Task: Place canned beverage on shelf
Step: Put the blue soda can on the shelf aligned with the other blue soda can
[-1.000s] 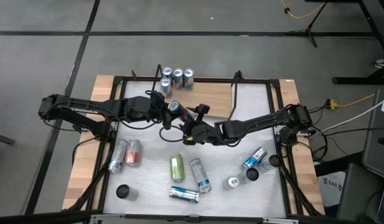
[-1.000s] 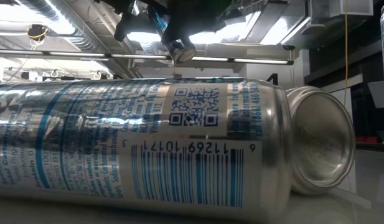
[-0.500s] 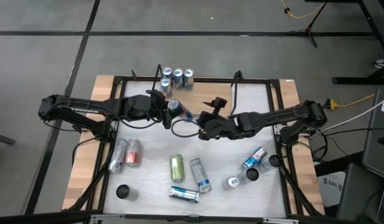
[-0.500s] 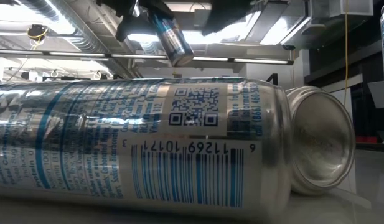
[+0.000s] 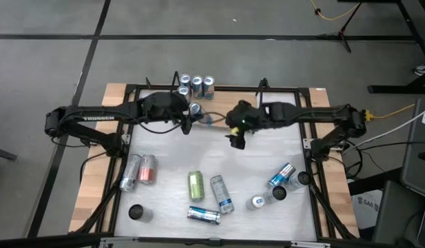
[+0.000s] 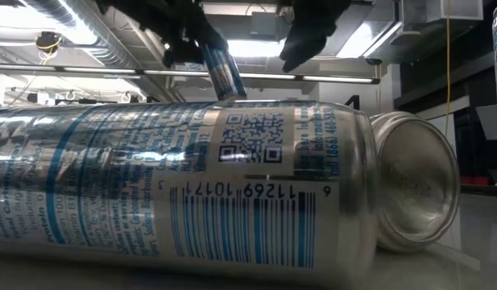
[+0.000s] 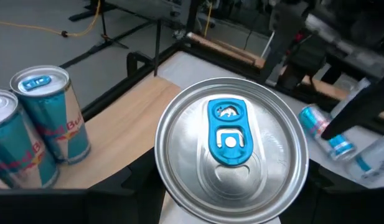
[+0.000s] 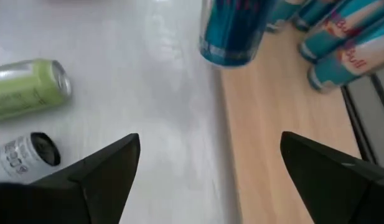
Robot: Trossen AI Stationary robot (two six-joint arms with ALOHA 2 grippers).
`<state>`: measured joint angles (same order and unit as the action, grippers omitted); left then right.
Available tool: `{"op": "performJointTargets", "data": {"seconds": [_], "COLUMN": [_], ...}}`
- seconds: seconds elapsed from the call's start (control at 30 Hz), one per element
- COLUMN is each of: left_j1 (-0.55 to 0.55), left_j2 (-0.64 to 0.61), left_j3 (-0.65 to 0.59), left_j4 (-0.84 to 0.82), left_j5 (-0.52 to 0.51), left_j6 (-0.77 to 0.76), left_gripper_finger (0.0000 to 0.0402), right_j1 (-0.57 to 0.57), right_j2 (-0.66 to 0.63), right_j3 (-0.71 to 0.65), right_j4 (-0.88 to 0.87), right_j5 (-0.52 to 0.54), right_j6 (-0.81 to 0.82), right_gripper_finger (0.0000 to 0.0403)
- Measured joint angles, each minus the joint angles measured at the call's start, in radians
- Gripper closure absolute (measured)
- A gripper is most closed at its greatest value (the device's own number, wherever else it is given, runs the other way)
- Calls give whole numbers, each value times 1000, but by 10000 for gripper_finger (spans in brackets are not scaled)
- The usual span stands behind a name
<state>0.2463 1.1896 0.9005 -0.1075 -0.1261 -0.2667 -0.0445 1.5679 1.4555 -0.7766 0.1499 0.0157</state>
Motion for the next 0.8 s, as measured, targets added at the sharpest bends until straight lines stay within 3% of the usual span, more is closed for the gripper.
{"op": "performJointTargets", "data": {"seconds": [0.27, 0.47, 0.8], "left_j1": [154, 231, 317], "left_j2": [118, 203, 289], "left_j3": [1, 95, 278], "left_j4": [61, 19, -313], "left_j5": [197, 304, 354], "left_j6": [80, 160, 513], "left_gripper_finger": [187, 187, 187], "right_j1": [-66, -105, -168], "right_j2": [10, 20, 52], "right_j3": [0, 0, 0], "right_j4": [116, 141, 264], "right_j5": [-65, -125, -143], "right_j6": [-83, -126, -123], "right_gripper_finger": [26, 26, 26]}}
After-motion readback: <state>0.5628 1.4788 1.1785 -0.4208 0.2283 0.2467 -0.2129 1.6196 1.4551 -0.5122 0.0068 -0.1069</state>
